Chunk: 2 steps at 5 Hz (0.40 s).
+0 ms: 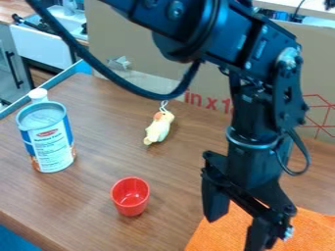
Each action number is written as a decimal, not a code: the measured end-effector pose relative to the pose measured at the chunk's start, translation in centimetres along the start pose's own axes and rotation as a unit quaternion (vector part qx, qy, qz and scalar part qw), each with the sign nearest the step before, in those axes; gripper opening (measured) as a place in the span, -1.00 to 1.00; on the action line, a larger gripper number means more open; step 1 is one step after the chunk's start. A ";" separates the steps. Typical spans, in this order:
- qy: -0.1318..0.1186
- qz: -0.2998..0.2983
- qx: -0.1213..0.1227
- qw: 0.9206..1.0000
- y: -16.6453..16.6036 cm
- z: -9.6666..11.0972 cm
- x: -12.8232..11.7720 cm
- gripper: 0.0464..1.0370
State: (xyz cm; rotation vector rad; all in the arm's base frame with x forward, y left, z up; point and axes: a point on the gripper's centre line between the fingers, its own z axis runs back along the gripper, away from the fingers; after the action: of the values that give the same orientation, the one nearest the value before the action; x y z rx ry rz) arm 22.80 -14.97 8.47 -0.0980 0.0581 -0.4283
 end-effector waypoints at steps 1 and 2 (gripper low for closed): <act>0.013 0.033 0.017 0.999 0.1 -1.7 0.7 0.93; 0.021 0.043 0.021 0.999 0.0 -3.2 2.1 0.93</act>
State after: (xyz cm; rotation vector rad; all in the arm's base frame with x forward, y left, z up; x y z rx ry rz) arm 24.42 -16.10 5.20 -0.0461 0.0936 -0.3453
